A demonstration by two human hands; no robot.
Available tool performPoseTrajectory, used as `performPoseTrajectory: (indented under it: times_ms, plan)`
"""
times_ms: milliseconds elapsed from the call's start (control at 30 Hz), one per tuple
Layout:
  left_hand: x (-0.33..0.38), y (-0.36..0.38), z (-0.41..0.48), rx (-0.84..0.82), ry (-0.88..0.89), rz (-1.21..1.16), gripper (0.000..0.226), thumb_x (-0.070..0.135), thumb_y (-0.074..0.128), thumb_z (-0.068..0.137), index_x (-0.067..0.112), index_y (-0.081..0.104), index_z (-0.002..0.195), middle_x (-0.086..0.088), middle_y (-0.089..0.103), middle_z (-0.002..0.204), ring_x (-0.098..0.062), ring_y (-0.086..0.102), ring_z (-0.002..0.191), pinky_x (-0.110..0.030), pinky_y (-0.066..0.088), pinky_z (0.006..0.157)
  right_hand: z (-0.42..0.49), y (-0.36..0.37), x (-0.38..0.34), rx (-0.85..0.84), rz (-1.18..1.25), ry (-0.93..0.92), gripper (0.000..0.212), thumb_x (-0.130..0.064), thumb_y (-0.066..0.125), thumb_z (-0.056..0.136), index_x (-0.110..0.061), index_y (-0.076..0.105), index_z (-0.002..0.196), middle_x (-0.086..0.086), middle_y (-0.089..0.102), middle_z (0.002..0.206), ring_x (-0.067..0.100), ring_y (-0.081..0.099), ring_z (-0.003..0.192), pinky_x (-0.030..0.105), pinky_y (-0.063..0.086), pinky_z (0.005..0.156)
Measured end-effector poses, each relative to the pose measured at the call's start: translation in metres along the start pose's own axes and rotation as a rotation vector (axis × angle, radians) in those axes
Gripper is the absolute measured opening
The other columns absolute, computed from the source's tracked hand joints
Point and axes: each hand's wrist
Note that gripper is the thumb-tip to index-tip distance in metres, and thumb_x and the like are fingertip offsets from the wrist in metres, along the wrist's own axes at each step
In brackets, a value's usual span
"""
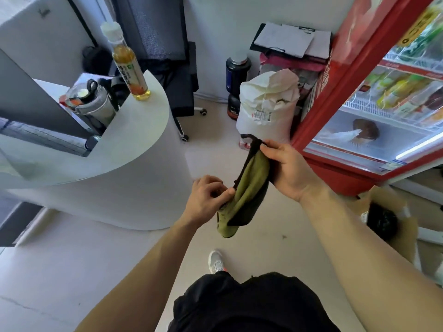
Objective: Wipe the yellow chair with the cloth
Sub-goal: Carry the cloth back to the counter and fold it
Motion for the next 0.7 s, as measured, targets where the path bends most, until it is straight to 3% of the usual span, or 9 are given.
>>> performPoseTrajectory:
  times_ms: [100, 200, 267, 333, 433, 500, 567, 633, 700]
  plan:
    - [-0.014, -0.002, 0.014, 0.009, 0.002, 0.026, 0.033, 0.065, 0.063, 0.078, 0.032, 0.068, 0.082, 0.011, 0.055, 0.105, -0.008, 0.048, 0.107, -0.024, 0.039, 0.088, 0.03, -0.003, -0.021, -0.016, 0.095, 0.025, 0.062, -0.019, 0.081, 0.073, 0.005, 0.057, 0.125, 0.029, 0.047, 0.124, 0.04, 0.048, 0.116, 0.056, 0.033, 0.114]
    - [-0.013, 0.0, 0.03, 0.014, -0.019, 0.119, 0.015, 0.034, 0.072, 0.081, 0.025, 0.06, 0.083, 0.013, 0.059, 0.086, -0.005, 0.061, 0.08, -0.021, 0.044, 0.069, 0.057, -0.012, -0.039, 0.007, 0.189, -0.003, 0.076, -0.028, 0.087, 0.066, -0.001, 0.057, 0.13, 0.031, 0.046, 0.136, 0.049, 0.044, 0.128, 0.068, 0.026, 0.113]
    - [-0.013, 0.006, 0.037, 0.055, -0.197, -0.094, 0.014, 0.023, 0.073, 0.082, 0.02, 0.06, 0.081, 0.008, 0.066, 0.078, -0.009, 0.068, 0.073, -0.028, 0.051, 0.067, 0.073, -0.02, -0.051, 0.009, 0.262, -0.031, 0.074, -0.027, 0.08, 0.074, -0.005, 0.054, 0.139, 0.031, 0.04, 0.149, 0.052, 0.032, 0.141, 0.07, 0.024, 0.113]
    - [-0.001, 0.013, 0.046, 0.086, -0.365, -0.479, 0.012, 0.018, 0.073, 0.086, 0.019, 0.061, 0.088, -0.003, 0.07, 0.09, -0.023, 0.071, 0.089, -0.036, 0.057, 0.075, 0.089, -0.033, -0.063, -0.002, 0.317, -0.013, 0.061, -0.025, 0.074, 0.076, -0.006, 0.061, 0.133, 0.025, 0.049, 0.14, 0.047, 0.032, 0.142, 0.065, 0.019, 0.117]
    - [0.029, 0.028, 0.074, 0.101, -0.479, -0.706, 0.026, 0.024, 0.06, 0.097, 0.028, 0.056, 0.122, -0.003, 0.062, 0.118, -0.022, 0.063, 0.108, -0.042, 0.055, 0.089, 0.108, -0.045, -0.081, -0.091, 0.341, 0.072, 0.027, -0.029, 0.065, 0.083, -0.012, 0.075, 0.102, 0.012, 0.061, 0.112, 0.033, 0.049, 0.124, 0.053, 0.027, 0.118]
    - [0.054, 0.034, 0.099, 0.126, -0.56, -0.859, 0.031, 0.037, 0.049, 0.103, 0.031, 0.049, 0.133, 0.0, 0.059, 0.127, -0.023, 0.061, 0.114, -0.046, 0.054, 0.093, 0.116, -0.05, -0.093, -0.204, 0.322, 0.12, 0.028, -0.031, 0.051, 0.091, -0.015, 0.073, 0.082, 0.002, 0.063, 0.082, 0.021, 0.063, 0.085, 0.035, 0.053, 0.092]
    - [0.073, 0.036, 0.126, 0.185, -0.646, -1.072, 0.034, 0.046, 0.043, 0.103, 0.026, 0.054, 0.127, -0.003, 0.062, 0.126, -0.026, 0.064, 0.109, -0.048, 0.056, 0.088, 0.123, -0.054, -0.107, -0.319, 0.334, 0.184, 0.029, -0.031, 0.045, 0.089, -0.015, 0.063, 0.074, -0.002, 0.055, 0.065, 0.015, 0.053, 0.057, 0.027, 0.051, 0.062]
    - [0.083, 0.036, 0.146, 0.238, -0.684, -1.123, 0.03, 0.042, 0.051, 0.1, 0.02, 0.065, 0.117, -0.009, 0.066, 0.122, -0.026, 0.066, 0.102, -0.043, 0.059, 0.08, 0.135, -0.064, -0.118, -0.382, 0.345, 0.215, 0.022, -0.031, 0.049, 0.084, -0.015, 0.06, 0.075, -0.002, 0.053, 0.066, 0.015, 0.05, 0.055, 0.027, 0.049, 0.057]
    - [0.085, 0.037, 0.156, 0.239, -0.66, -1.023, 0.021, 0.026, 0.062, 0.095, 0.014, 0.073, 0.108, -0.017, 0.067, 0.121, -0.028, 0.066, 0.102, -0.04, 0.059, 0.08, 0.152, -0.076, -0.125, -0.41, 0.332, 0.222, 0.017, -0.032, 0.058, 0.081, -0.016, 0.062, 0.08, -0.002, 0.052, 0.072, 0.016, 0.05, 0.064, 0.03, 0.048, 0.064]
Point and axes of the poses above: each hand's wrist, its own z-axis towards the middle knuckle, its own y-axis out of the palm, x = y × z
